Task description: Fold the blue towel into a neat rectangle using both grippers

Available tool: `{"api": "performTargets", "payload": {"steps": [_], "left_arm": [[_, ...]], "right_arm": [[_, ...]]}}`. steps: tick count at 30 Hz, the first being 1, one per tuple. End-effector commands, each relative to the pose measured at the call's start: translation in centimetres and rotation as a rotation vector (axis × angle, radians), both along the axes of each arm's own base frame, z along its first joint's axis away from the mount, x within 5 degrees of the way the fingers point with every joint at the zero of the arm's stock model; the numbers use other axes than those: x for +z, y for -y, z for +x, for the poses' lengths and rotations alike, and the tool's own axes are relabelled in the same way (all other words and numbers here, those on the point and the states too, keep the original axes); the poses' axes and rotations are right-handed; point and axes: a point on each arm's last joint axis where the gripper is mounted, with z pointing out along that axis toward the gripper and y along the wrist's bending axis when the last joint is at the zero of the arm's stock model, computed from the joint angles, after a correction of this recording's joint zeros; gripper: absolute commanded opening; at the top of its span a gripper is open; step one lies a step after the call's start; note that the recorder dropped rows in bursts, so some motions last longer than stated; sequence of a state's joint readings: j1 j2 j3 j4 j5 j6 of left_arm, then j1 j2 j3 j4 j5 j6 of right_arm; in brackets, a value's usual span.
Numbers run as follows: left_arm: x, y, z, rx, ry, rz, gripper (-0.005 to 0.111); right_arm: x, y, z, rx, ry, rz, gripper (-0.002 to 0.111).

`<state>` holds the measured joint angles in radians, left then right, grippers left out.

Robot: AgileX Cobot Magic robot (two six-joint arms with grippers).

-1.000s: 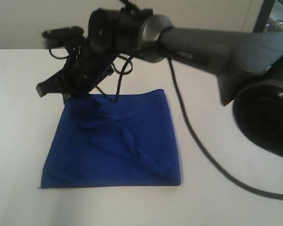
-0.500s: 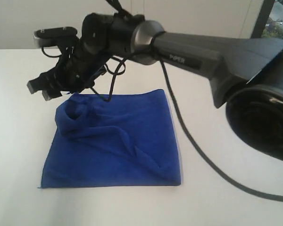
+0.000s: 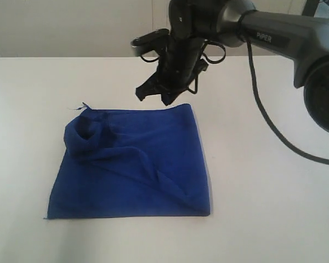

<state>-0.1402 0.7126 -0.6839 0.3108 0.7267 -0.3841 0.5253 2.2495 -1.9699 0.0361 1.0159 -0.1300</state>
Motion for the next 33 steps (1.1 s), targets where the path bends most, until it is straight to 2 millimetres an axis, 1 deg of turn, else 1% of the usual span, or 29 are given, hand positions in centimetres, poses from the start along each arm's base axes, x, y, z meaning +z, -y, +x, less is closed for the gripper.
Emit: {"api": "performTargets", "payload": {"steps": [1, 7, 11, 13, 16, 22, 25, 27, 30, 33], "left_arm": [[-0.2, 0.0, -0.1, 0.004, -0.002, -0.005, 0.000], [-0.2, 0.0, -0.1, 0.004, -0.002, -0.005, 0.000], [-0.2, 0.0, -0.1, 0.004, -0.002, -0.005, 0.000], [-0.2, 0.0, -0.1, 0.004, -0.002, -0.005, 0.000], [-0.2, 0.0, -0.1, 0.004, -0.002, -0.005, 0.000], [-0.2, 0.0, -0.1, 0.004, -0.002, -0.005, 0.000], [-0.2, 0.0, -0.1, 0.004, -0.002, -0.005, 0.000], [-0.2, 0.0, -0.1, 0.004, -0.002, -0.005, 0.000], [-0.2, 0.0, -0.1, 0.004, -0.002, -0.005, 0.000], [-0.2, 0.0, -0.1, 0.004, -0.002, -0.005, 0.000]], "right_arm": [[-2.7, 2.5, 2.3, -0.064, 0.008, -0.008, 0.000], [-5.8, 3.5, 3.7, -0.075, 0.014, -0.021, 0.000], [-7.7, 4.1, 3.9, -0.049, -0.006, -0.096, 0.000], [-8.2, 4.7, 3.9, -0.040, -0.017, -0.171, 0.000], [-8.6, 6.2, 3.9, -0.076, -0.059, -0.273, 0.000], [-8.5, 9.2, 3.1, -0.113, -0.183, -0.479, 0.000], [-8.5, 9.9, 3.4, -0.138, -0.184, -0.483, 0.000], [-8.7, 10.3, 3.1, -0.166, -0.198, -0.479, 0.000], [-9.3, 10.5, 2.1, -0.168, -0.246, -0.480, 0.000], [-10.5, 10.8, 0.6, -0.162, -0.321, -0.483, 0.000]]}}
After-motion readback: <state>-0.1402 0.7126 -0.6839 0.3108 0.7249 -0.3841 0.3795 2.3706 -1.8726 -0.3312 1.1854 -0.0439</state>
